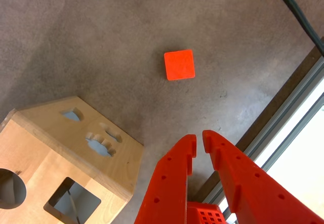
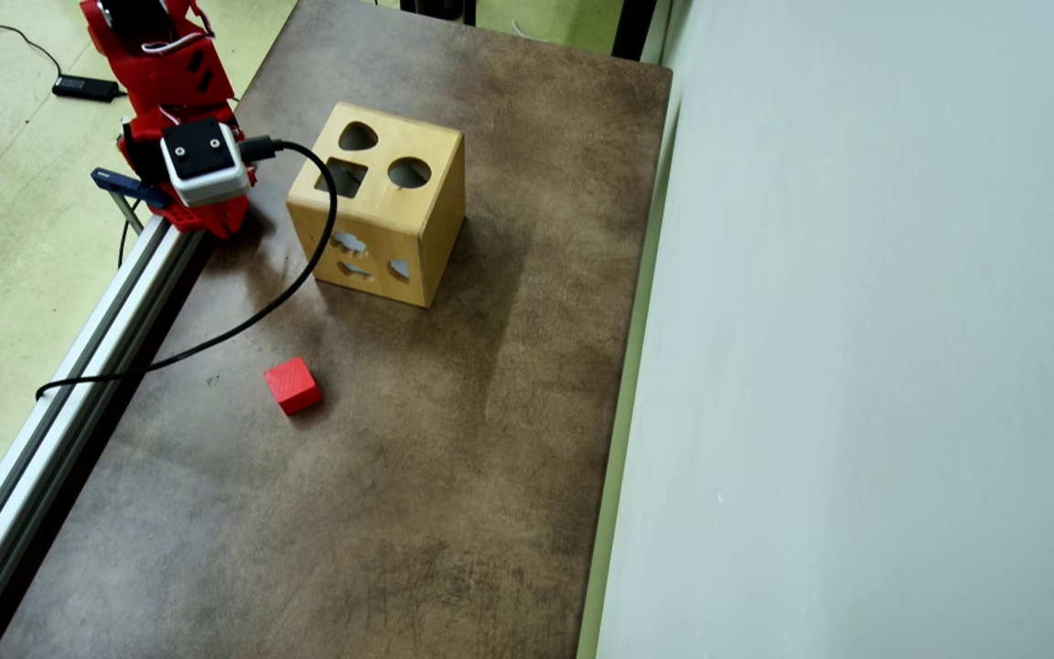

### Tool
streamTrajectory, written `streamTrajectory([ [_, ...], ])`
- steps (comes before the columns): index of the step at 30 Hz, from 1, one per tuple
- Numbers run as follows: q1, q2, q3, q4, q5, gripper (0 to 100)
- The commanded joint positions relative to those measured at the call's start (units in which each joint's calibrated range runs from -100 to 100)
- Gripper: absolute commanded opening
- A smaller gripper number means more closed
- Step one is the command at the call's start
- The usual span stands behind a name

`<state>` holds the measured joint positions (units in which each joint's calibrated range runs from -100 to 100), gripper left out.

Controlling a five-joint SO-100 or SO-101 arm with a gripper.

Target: Pick and place the red cube on the square hole

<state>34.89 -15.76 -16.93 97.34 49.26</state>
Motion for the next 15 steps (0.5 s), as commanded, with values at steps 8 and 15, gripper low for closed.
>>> streamTrajectory([
  [8,1.2,3.2,-1.2,0.6,0.2,14],
  [15,5.7,5.7,-1.2,0.6,0.6,47],
])
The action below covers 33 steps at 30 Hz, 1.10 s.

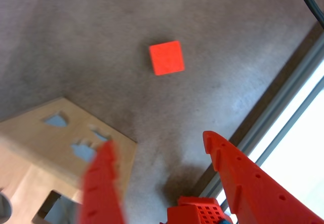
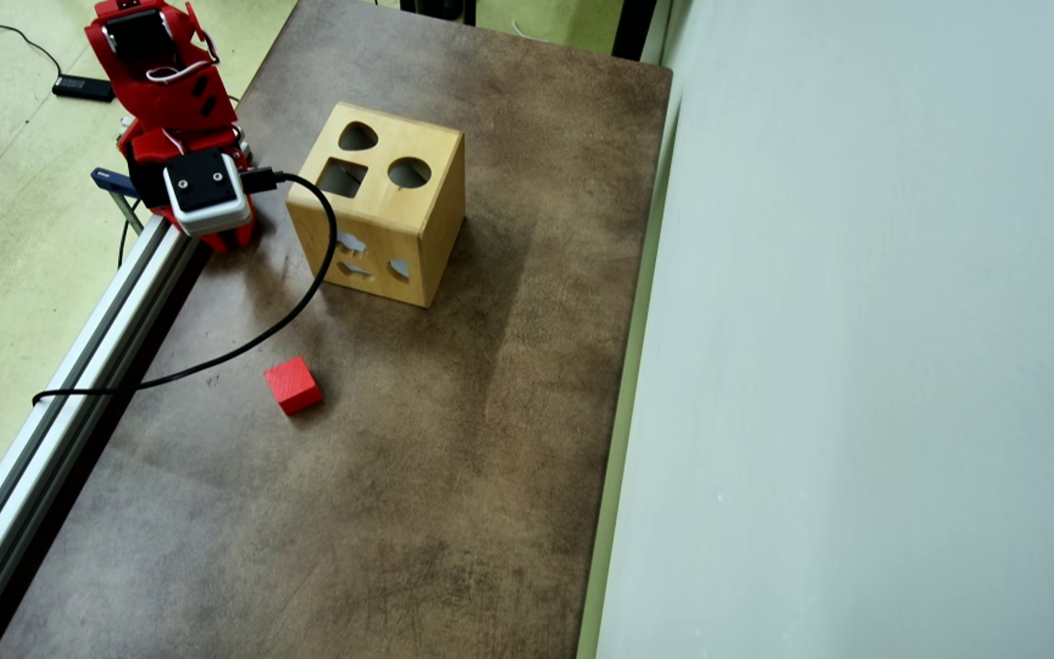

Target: Pick and place the red cube on the square hole

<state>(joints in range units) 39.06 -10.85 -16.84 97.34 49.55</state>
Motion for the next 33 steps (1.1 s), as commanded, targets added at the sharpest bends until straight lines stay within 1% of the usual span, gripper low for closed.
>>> streamTrajectory([
  [1,2.1,1.5,-1.3,0.6,0.4,50],
  [4,3.9,2.2,-1.4,0.5,0.4,56],
  [9,3.6,5.2,-1.3,0.5,0.4,57],
  [21,2.0,23.5,-2.2,0.3,0.4,57],
  [23,1.4,25.2,-2.2,-1.8,0.4,57],
  [29,-0.1,31.4,-1.4,-15.5,0.6,57],
  [31,-0.1,33.8,-1.4,-18.1,1.9,57],
  [33,0.5,35.3,-1.4,-19.2,4.2,57],
])
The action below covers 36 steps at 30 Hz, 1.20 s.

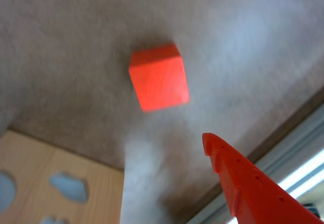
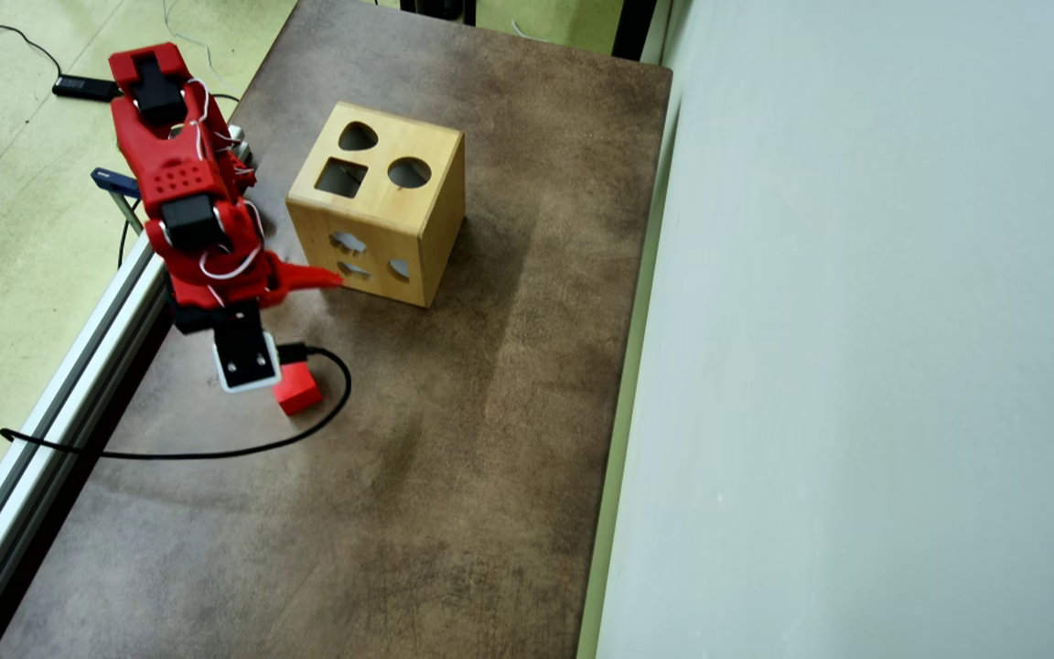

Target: Pick and place the red cube on the square hole

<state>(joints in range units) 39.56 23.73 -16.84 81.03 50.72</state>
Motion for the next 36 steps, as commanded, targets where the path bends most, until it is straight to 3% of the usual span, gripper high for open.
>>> streamTrajectory([
  [1,0.2,1.4,-1.4,-3.1,4.3,57],
  [5,0.4,2.5,-1.5,-4.2,7.0,57],
  [15,2.6,7.2,-2.2,-5.6,7.6,57],
  [24,4.0,13.2,-1.8,-20.3,9.9,57],
  [36,3.2,12.7,3.0,-20.3,9.9,57],
])
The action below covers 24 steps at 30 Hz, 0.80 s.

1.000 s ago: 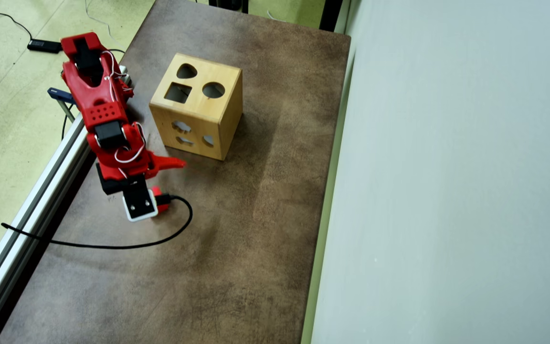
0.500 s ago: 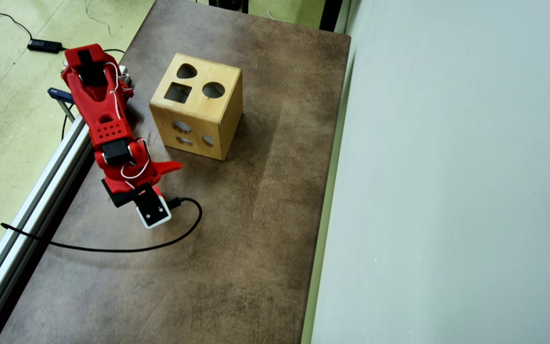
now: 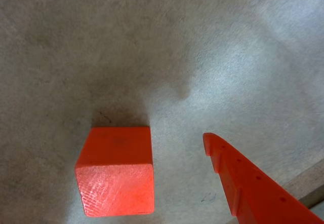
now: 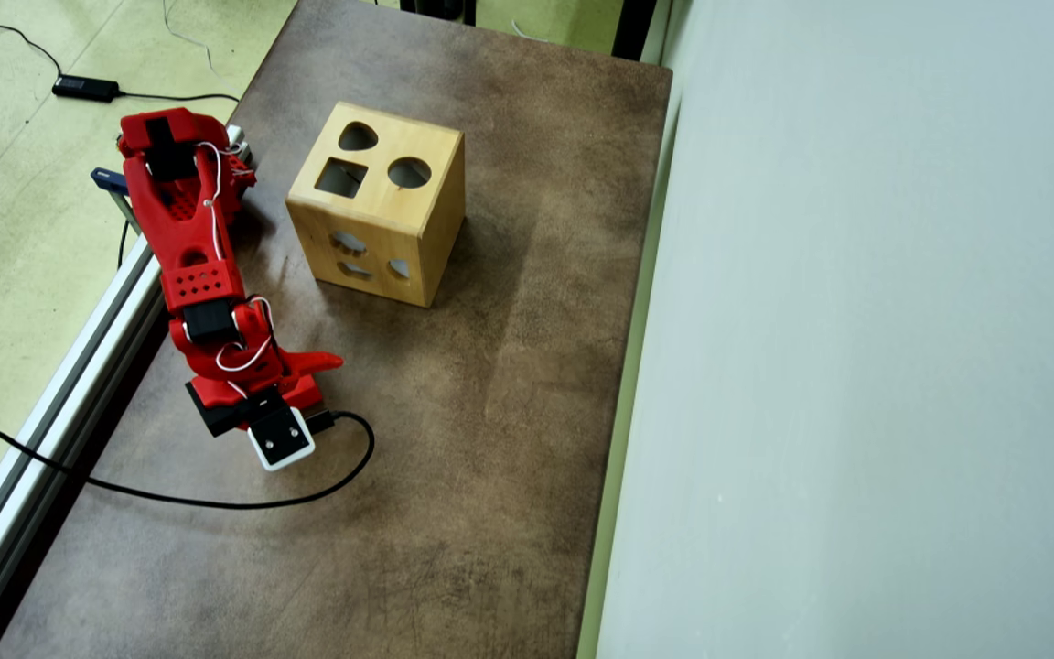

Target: Pick and place the red cube on the square hole

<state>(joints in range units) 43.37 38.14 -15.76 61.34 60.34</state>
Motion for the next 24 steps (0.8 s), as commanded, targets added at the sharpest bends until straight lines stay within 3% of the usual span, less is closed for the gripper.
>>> streamTrajectory([
  [1,-0.7,-1.9,3.0,-0.7,0.2,57],
  [24,-3.0,-1.9,8.8,-0.7,-0.2,57],
])
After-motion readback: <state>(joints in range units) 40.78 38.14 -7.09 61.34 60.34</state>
